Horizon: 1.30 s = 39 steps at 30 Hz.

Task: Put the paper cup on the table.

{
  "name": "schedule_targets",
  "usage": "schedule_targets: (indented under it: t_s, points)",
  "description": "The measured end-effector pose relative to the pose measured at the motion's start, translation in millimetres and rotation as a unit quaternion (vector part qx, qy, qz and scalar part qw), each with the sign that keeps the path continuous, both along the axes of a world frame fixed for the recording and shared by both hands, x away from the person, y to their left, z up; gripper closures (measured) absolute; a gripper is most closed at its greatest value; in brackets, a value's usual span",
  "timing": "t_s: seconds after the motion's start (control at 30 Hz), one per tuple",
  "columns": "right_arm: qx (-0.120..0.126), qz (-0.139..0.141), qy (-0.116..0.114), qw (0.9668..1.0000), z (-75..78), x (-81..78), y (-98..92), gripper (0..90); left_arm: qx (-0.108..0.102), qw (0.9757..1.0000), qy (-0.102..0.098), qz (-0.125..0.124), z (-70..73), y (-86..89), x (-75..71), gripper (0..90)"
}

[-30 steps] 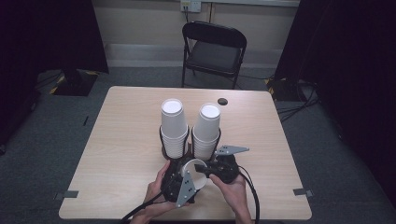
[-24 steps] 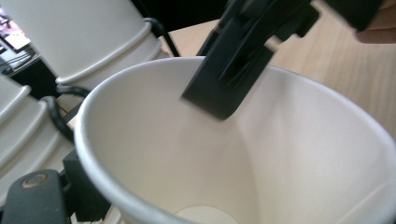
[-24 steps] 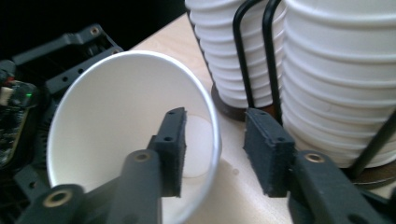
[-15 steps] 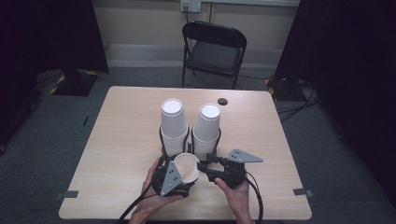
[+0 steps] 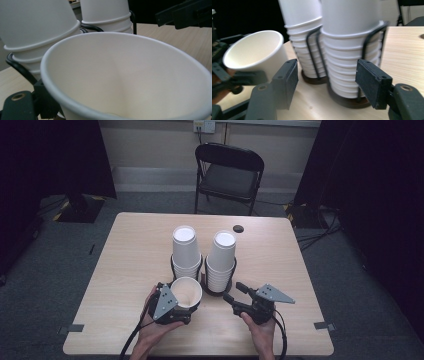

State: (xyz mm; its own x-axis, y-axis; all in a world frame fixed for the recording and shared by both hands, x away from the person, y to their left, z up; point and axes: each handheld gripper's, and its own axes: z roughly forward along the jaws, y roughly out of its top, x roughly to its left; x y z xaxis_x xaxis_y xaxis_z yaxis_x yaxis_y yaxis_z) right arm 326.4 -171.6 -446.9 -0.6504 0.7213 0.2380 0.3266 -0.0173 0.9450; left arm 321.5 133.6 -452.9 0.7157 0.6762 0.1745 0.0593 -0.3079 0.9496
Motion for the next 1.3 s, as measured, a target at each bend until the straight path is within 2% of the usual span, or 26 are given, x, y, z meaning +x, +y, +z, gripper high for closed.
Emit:
schedule_targets:
  t_s: [0.13, 0.2, 0.3, 0.43, 0.5, 0.6, 0.7, 0.83, 0.97, 1.03, 1.1, 1.17, 1.23, 1.27, 1.3]
  points:
    - [0.003, -0.031, -0.011, 0.9995, -7.1, 2.1, -7.2, 33.6, -0.002, 1.0000, 0.003, 0.009, -0.5, 9.8, 4.4, 10.7]
    - [-0.002, -0.041, -0.010, 0.9991, -10.6, 2.7, -10.0, 33.9, -0.015, 0.9998, 0.008, 0.013, -1.4, 14.6, 5.6, 10.7]
    - [-0.010, -0.058, -0.004, 0.9983, -15.2, 0.9, -13.2, 35.2, -0.018, 0.9995, 0.011, 0.024, -2.5, 20.9, 6.8, 10.8]
    - [-0.023, -0.088, -0.018, 0.9957, -23.1, -0.6, -18.8, 35.0, -0.028, 0.9989, 0.015, 0.033, -3.6, 30.3, 10.0, 10.8]
    - [-0.022, -0.097, -0.017, 0.9949, -27.5, -0.5, -21.5, 33.8, -0.029, 0.9986, 0.016, 0.041, -3.4, 35.4, 11.9, 10.8]
    - [-0.034, -0.108, -0.016, 0.9934, -33.9, 0.1, -25.5, 28.1, -0.032, 0.9981, 0.021, 0.048, -2.1, 41.5, 14.1, 10.8]
    - [-0.042, -0.119, -0.015, 0.9919, -38.0, 0.3, -29.3, 18.1, -0.031, 0.9976, 0.021, 0.058, 0.5, 44.9, 15.2, 10.7]
    - [-0.045, -0.130, -0.021, 0.9902, -41.6, -1.5, -34.4, 15.0, -0.041, 0.9958, 0.024, 0.078, 2.8, 51.7, 18.0, 10.7]
    - [-0.046, -0.131, -0.016, 0.9902, -47.0, -1.0, -36.6, 18.5, -0.049, 0.9942, 0.029, 0.091, 4.3, 58.4, 23.7, 10.7]
    - [-0.058, -0.144, -0.014, 0.9878, -47.5, -0.4, -34.4, 18.8, -0.058, 0.9933, 0.034, 0.094, 3.9, 62.2, 28.1, 10.7]
    - [-0.063, -0.146, -0.021, 0.9871, -47.5, -0.4, -32.9, 18.6, -0.069, 0.9913, 0.039, 0.105, 4.0, 65.9, 31.9, 10.7]
    - [-0.068, -0.150, -0.021, 0.9861, -47.4, -0.8, -32.0, 17.7, -0.071, 0.9900, 0.038, 0.116, 4.6, 69.3, 35.8, 10.6]
    - [-0.066, -0.150, -0.027, 0.9862, -47.6, -1.6, -32.5, 14.8, -0.061, 0.9903, 0.036, 0.120, 4.5, 72.6, 37.8, 10.4]
    - [-0.063, -0.148, -0.027, 0.9866, -47.6, -2.2, -32.9, 14.8, -0.060, 0.9892, 0.038, 0.129, 3.7, 73.7, 38.4, 10.3]
    - [-0.062, -0.149, -0.029, 0.9865, -47.7, -2.6, -33.2, 14.7, -0.064, 0.9890, 0.042, 0.127, 3.2, 75.9, 39.6, 10.2]
